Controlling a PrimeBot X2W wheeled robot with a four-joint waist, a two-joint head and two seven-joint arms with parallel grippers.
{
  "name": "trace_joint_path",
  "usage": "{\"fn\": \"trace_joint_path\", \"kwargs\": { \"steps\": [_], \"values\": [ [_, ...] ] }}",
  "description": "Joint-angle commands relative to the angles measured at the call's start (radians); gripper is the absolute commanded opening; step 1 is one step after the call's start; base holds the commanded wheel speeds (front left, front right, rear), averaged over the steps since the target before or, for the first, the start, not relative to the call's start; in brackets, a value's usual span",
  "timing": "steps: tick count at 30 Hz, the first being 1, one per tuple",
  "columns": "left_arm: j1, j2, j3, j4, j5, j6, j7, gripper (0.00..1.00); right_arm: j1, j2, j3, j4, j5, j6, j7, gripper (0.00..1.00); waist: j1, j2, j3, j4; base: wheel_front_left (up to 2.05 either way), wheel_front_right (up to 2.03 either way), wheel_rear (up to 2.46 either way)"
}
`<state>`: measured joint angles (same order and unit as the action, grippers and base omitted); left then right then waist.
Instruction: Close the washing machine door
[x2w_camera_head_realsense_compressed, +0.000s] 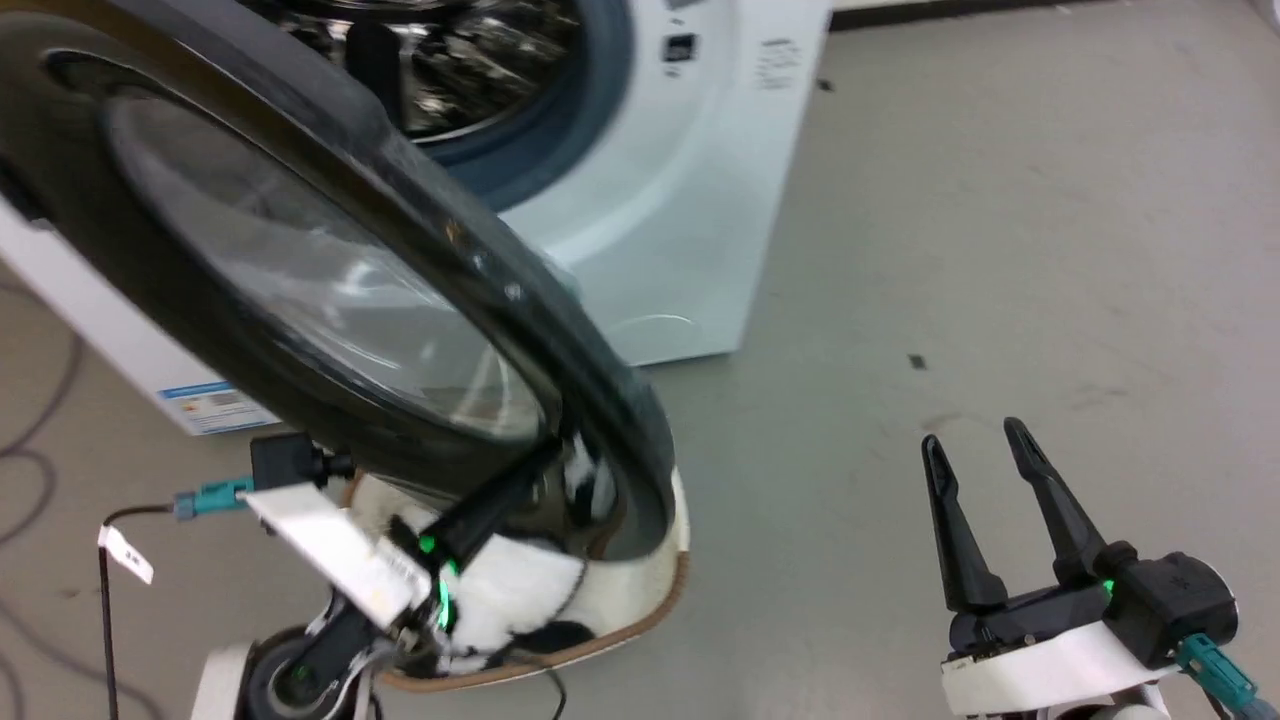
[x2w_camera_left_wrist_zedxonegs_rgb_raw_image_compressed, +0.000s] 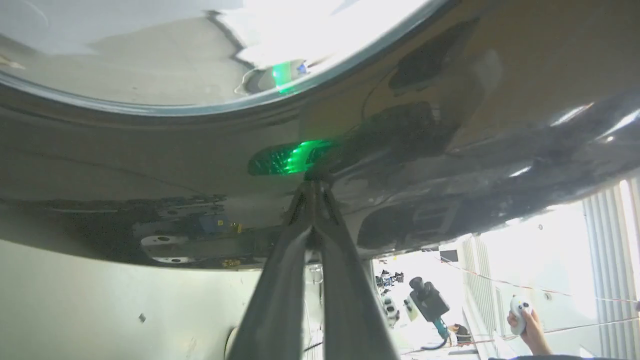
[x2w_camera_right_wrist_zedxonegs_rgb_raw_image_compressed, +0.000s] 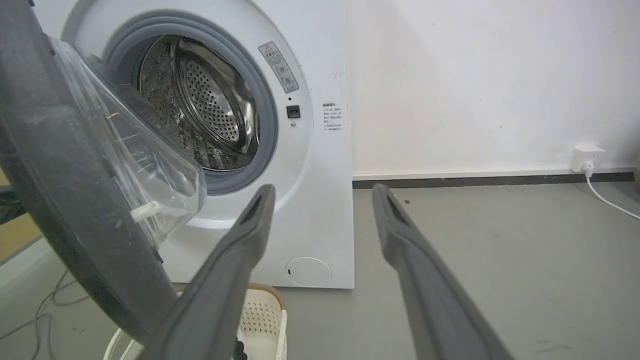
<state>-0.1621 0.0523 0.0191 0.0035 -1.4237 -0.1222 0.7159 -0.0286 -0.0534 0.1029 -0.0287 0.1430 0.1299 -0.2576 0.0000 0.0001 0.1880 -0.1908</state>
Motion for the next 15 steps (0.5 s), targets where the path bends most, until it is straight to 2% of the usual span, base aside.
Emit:
{"fn": "trace_joint_path", "kwargs": {
  "steps": [1,4,5,15],
  "values": [
    [-0.040,-0.002,-0.011,0.024,0.010,-0.007,-0.062,0.00,-0.017,0.003,0.000,-0.007,0.007,0.001,-0.004,1.00,0.0000,-0.0001,0.035,-0.065,0.00,0.00,0.00],
    [-0.102,-0.002,-0.038,0.070,0.022,-0.008,-0.196,0.00,-0.017,0.003,-0.003,-0.009,0.019,0.001,-0.004,1.00,0.0000,-0.0001,0.047,-0.104,0.00,0.00,0.00],
    [-0.102,-0.002,-0.038,0.070,0.022,-0.008,-0.196,0.00,-0.017,0.003,-0.003,-0.009,0.019,0.001,-0.004,1.00,0.0000,-0.0001,0.047,-0.104,0.00,0.00,0.00],
    [-0.274,-0.002,-0.110,0.237,0.073,-0.008,-0.552,0.00,-0.013,0.003,0.004,-0.002,0.041,0.001,-0.004,1.00,0.0000,-0.0001,0.046,-0.171,0.00,0.00,0.00]
  ]
}}
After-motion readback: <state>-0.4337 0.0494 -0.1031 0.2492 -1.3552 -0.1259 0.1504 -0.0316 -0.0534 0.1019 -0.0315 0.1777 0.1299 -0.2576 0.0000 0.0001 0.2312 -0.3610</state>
